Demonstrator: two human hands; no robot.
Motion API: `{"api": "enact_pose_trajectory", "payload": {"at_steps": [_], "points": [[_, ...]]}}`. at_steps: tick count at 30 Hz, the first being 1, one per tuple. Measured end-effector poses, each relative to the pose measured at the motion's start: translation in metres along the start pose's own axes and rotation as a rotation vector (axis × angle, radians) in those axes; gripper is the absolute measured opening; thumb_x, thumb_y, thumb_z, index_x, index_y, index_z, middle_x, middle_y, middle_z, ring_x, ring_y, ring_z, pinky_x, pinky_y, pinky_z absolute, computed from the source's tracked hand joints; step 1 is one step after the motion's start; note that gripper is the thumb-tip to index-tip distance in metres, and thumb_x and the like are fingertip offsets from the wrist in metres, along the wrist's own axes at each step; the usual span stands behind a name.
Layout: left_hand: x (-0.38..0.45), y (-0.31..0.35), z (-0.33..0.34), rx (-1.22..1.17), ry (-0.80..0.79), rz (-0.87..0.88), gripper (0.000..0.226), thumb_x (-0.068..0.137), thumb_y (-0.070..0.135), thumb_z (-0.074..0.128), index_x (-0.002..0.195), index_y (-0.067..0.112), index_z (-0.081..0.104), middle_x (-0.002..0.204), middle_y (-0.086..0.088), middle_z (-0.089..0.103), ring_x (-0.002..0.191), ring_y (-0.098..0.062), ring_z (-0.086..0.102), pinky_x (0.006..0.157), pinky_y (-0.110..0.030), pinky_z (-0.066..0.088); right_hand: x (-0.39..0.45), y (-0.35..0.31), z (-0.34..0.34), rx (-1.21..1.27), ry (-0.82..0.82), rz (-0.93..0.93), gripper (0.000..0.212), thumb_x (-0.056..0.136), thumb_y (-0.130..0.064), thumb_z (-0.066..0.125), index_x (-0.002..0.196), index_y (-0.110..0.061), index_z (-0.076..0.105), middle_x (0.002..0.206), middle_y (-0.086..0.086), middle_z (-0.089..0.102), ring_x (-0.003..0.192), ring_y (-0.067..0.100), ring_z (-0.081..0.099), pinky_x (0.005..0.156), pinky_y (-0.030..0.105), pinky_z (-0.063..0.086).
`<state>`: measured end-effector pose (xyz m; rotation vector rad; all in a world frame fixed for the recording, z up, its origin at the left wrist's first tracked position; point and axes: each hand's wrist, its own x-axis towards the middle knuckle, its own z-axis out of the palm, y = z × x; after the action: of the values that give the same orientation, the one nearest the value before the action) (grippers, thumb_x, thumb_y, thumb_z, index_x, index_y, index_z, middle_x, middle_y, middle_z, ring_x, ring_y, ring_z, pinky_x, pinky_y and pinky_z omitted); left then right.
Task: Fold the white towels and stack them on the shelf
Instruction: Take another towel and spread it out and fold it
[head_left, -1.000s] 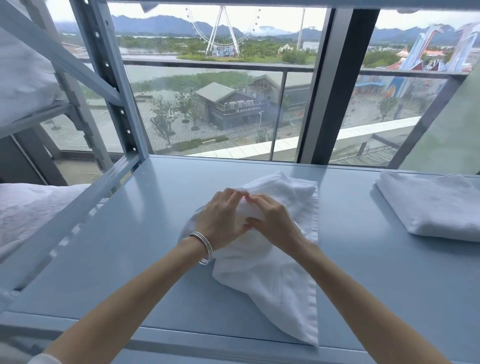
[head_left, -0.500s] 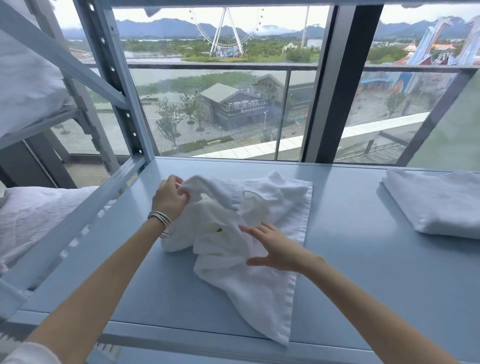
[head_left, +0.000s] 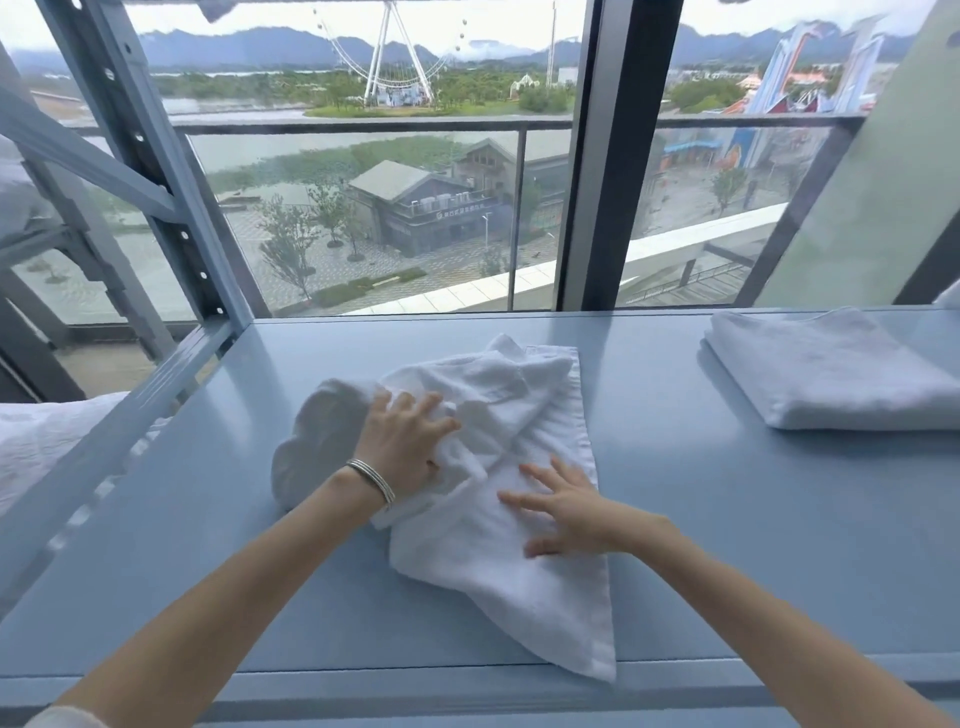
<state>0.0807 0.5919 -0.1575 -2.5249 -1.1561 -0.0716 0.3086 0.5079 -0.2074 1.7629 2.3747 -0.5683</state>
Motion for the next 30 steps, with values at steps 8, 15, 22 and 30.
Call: {"api": "enact_pose_trajectory", "payload": {"at_steps": [8, 15, 22, 30], "points": [[-0.012, 0.007, 0.017, -0.101, 0.202, 0.048, 0.020, 0.052, 0.012, 0.073, 0.067, 0.024, 0.068, 0.081, 0.000, 0.066, 0.065, -0.023, 0.064, 0.061, -0.029, 0.049, -0.054, 0.065, -0.016, 0.089, -0.110, 0.113, 0.074, 0.083, -0.041, 0.066, 0.142, -0.047, 0.021, 0.157, -0.004, -0.006, 0.143, 0.026, -0.015, 0.117, 0.044, 0.000], [-0.007, 0.046, 0.010, -0.178, 0.120, 0.105, 0.047, 0.035, 0.024, 0.084, 0.081, 0.023, 0.071, 0.102, -0.006, 0.068, 0.085, -0.025, 0.067, 0.081, -0.051, 0.050, -0.034, 0.001, -0.008, -0.081, 0.277, 0.118, 0.044, 0.096, -0.034, 0.045, 0.138, -0.020, 0.042, 0.149, 0.008, 0.027, 0.141, 0.024, 0.018, 0.114, 0.044, 0.011], [-0.007, 0.054, 0.012, -0.088, 0.105, 0.155, 0.050, 0.035, 0.040, 0.087, 0.081, 0.027, 0.072, 0.086, 0.003, 0.068, 0.086, -0.020, 0.068, 0.083, -0.062, 0.046, -0.044, 0.011, 0.030, -0.040, 0.227, 0.313, 0.091, 0.067, -0.063, -0.009, 0.148, -0.025, 0.010, 0.154, 0.004, 0.001, 0.144, 0.019, -0.006, 0.110, 0.059, 0.000], [-0.014, 0.060, 0.017, 0.005, -0.004, 0.117, 0.047, 0.051, 0.053, 0.075, 0.092, 0.030, 0.071, 0.096, 0.002, 0.068, 0.096, -0.025, 0.064, 0.089, -0.062, 0.042, -0.092, 0.068, 0.019, -0.028, 0.133, 0.542, 0.055, 0.098, -0.043, 0.031, 0.147, -0.022, 0.018, 0.149, 0.014, 0.013, 0.142, 0.026, 0.007, 0.114, 0.052, 0.011]]}}
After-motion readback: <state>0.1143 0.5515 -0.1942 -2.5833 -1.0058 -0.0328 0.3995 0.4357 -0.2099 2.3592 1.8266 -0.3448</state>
